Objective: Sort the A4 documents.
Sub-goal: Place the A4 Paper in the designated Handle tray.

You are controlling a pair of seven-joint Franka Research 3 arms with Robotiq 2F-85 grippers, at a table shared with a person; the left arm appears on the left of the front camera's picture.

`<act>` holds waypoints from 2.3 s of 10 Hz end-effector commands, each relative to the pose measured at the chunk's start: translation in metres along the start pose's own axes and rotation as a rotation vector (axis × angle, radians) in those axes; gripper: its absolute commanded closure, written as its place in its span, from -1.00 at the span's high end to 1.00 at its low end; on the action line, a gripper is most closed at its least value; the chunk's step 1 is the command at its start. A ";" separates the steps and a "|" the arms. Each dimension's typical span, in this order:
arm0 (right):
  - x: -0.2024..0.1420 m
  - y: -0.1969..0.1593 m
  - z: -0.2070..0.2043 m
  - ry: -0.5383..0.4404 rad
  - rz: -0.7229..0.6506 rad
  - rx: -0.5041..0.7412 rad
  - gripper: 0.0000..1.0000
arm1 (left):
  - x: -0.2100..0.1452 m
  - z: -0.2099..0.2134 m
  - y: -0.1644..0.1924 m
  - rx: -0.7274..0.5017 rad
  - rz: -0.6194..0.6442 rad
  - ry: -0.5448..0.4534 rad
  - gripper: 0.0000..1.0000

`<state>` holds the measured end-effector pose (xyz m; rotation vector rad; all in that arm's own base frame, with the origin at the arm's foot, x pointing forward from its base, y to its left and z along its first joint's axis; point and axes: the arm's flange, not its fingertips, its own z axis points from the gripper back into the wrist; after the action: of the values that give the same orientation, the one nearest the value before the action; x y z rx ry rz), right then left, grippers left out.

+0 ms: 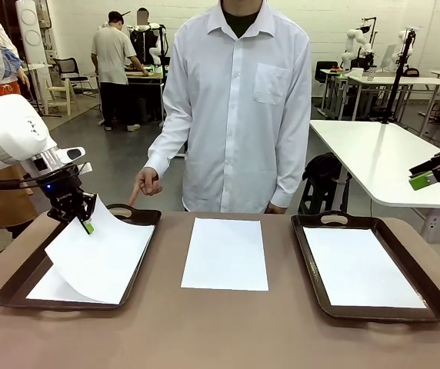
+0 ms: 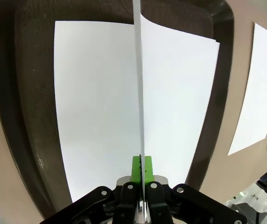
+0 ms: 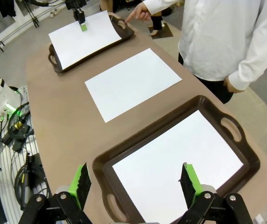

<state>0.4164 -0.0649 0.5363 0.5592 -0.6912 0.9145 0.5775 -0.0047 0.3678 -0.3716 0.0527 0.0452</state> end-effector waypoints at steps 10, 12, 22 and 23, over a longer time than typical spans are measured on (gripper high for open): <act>-0.001 0.000 -0.002 0.000 0.010 0.003 1.00 | 0.004 -0.015 0.006 0.086 0.024 -0.007 -0.21; -0.001 0.000 -0.002 0.000 0.010 0.003 1.00 | 0.000 -0.009 0.005 0.112 0.042 -0.018 0.18; -0.001 0.000 -0.002 0.000 0.010 0.003 1.00 | -0.015 0.004 0.003 0.063 0.060 -0.082 1.00; -0.001 0.000 -0.002 0.000 0.010 0.003 1.00 | -0.017 0.003 0.001 0.023 0.058 -0.088 1.00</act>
<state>0.4164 -0.0649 0.5363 0.5592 -0.6912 0.9145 0.5682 0.0012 0.3710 -0.3070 -0.0009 0.0853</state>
